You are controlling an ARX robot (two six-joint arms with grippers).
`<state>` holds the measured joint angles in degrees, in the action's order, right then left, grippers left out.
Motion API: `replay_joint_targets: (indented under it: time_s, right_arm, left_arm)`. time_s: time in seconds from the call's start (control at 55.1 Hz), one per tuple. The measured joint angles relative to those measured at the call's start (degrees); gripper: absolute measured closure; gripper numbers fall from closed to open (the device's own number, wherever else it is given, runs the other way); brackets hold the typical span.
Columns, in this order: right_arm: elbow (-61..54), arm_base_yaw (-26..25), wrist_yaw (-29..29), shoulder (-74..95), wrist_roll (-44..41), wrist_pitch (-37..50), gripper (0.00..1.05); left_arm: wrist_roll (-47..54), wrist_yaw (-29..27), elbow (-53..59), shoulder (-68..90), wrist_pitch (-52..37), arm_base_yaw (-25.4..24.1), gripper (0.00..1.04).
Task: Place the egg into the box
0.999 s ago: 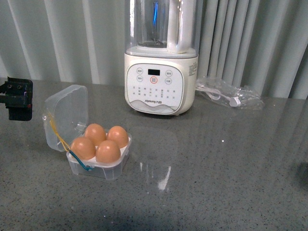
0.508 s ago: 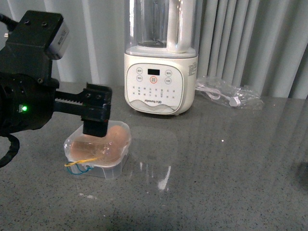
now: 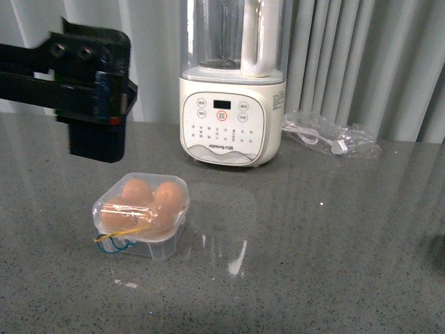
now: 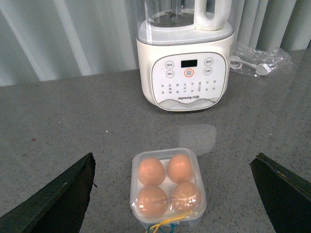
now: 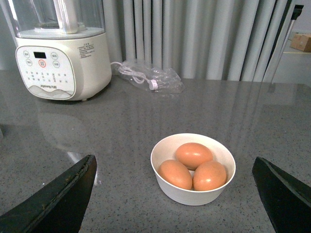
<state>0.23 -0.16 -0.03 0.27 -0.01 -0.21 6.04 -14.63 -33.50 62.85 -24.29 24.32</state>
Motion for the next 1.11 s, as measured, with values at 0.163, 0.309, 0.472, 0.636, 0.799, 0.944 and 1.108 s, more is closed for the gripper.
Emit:
replay_joint_targets:
  time_s: [0.163, 0.309, 0.472, 0.636, 0.799, 0.944, 1.108]
  right_arm:
    - [0.0, 0.0, 0.0, 0.0, 0.0, 0.0, 0.07]
    - [0.0, 0.0, 0.0, 0.0, 0.0, 0.0, 0.07]
    - [0.0, 0.0, 0.0, 0.0, 0.0, 0.0, 0.07]
    - [0.0, 0.0, 0.0, 0.0, 0.0, 0.0, 0.07]
    - [0.0, 0.0, 0.0, 0.0, 0.0, 0.0, 0.07]
    - [0.0, 0.0, 0.0, 0.0, 0.0, 0.0, 0.07]
    - [0.0, 0.0, 0.0, 0.0, 0.0, 0.0, 0.07]
  left_arm:
    - [1.0, -2.9, 4.6, -12.7, 7.0, 1.2, 0.07]
    - [1.1, -3.2, 7.6, -25.0, 15.1, -2.4, 0.07]
    - [1.2, -1.0, 8.9, -31.9, 20.3, -9.6, 0.07]
    - [-2.1, 2.8, 10.9, -33.7, 17.7, -12.2, 0.18]
    - [-5.0, 6.3, 17.7, -38.0, 15.6, -15.7, 0.5]
    - [-5.5, 10.0, 21.1, -40.8, 15.0, -18.9, 0.73]
    - [-6.1, 14.3, 24.4, -43.8, 14.9, -23.8, 1.02]
